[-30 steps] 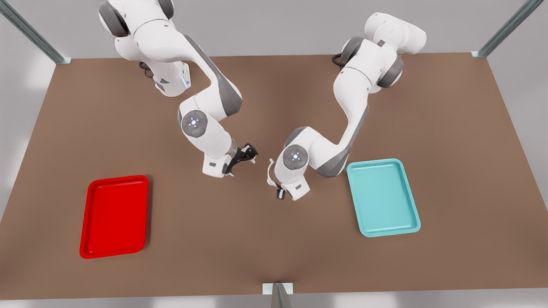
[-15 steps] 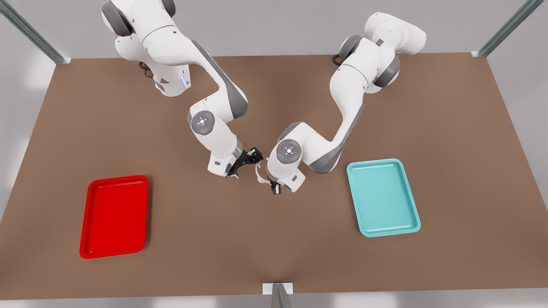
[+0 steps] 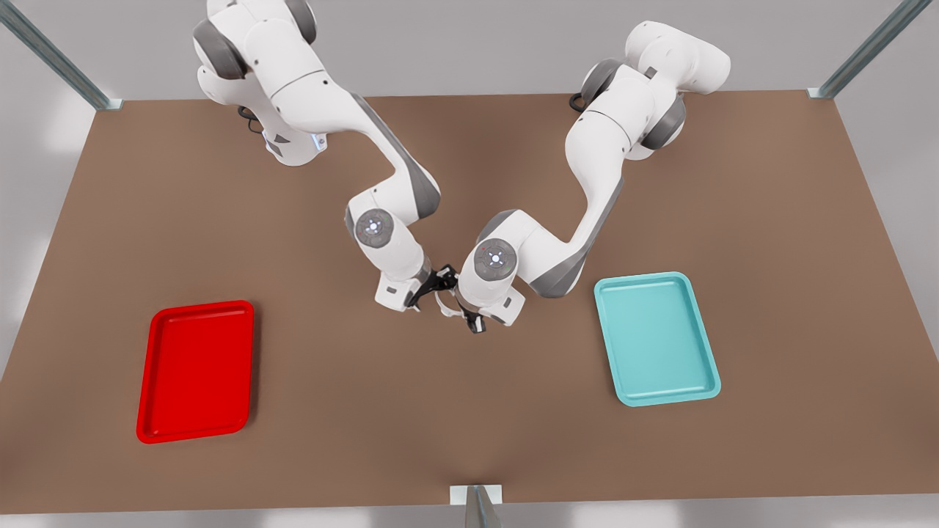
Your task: Take the drainage pipe clamp from the left arm, pass it to the right arm, and place it in the plate on the right side
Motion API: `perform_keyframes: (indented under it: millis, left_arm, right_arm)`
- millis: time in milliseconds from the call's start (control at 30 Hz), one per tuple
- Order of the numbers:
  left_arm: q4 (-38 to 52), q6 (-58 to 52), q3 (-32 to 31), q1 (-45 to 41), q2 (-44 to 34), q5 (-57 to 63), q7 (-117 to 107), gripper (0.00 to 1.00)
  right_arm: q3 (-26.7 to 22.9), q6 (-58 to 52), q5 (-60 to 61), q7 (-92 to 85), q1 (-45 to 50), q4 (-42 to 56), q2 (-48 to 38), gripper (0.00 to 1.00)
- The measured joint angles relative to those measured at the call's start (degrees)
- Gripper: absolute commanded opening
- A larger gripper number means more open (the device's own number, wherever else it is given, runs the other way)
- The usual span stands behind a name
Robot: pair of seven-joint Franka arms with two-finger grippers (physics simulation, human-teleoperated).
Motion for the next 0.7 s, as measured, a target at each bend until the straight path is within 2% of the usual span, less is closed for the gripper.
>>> perform_keyframes:
  millis: [133, 167, 233, 267, 300, 333, 567, 700]
  left_arm:
    - [-0.02, 0.04, 0.02, 0.04, 0.00, 0.00, -1.20, 0.21]
    - [0.00, 0.04, 0.02, 0.04, 0.00, 0.00, -1.45, 0.21]
    - [-0.02, 0.05, 0.02, 0.12, 0.00, 0.00, -1.93, 0.21]
    - [-0.03, 0.07, 0.02, 0.17, 0.00, -0.01, -2.14, 0.21]
    - [-0.04, 0.07, 0.02, 0.23, 0.00, -0.02, -2.34, 0.40]
    - [-0.05, 0.11, 0.02, 0.37, 0.00, 0.06, -2.55, 1.00]
    - [0.01, -1.14, -0.03, 2.19, -0.79, 1.11, -4.32, 1.00]
    - [0.01, -9.48, -0.24, 11.04, -7.09, -0.62, -0.71, 1.00]
  right_arm:
    - [0.00, 0.84, -0.06, 0.30, 0.36, 0.03, 0.86, 0.99]
    - [0.00, 0.98, -0.04, 0.34, 0.37, 0.03, 0.92, 0.85]
    - [0.00, 1.20, 0.01, 0.33, 0.38, 0.03, 0.97, 0.48]
    - [0.01, 1.28, 0.20, 0.16, 0.38, 0.03, 0.98, 0.35]
    - [0.02, 1.35, 0.65, -0.25, 0.37, 0.03, 0.95, 0.26]
    - [0.03, 1.43, 1.32, -0.91, 0.36, 0.03, 0.96, 0.21]
    - [-0.07, 1.63, 0.52, -0.89, 0.77, 2.00, 1.37, 0.21]
    - [-0.15, 1.65, 0.31, -0.45, 0.98, 2.05, 1.81, 0.21]
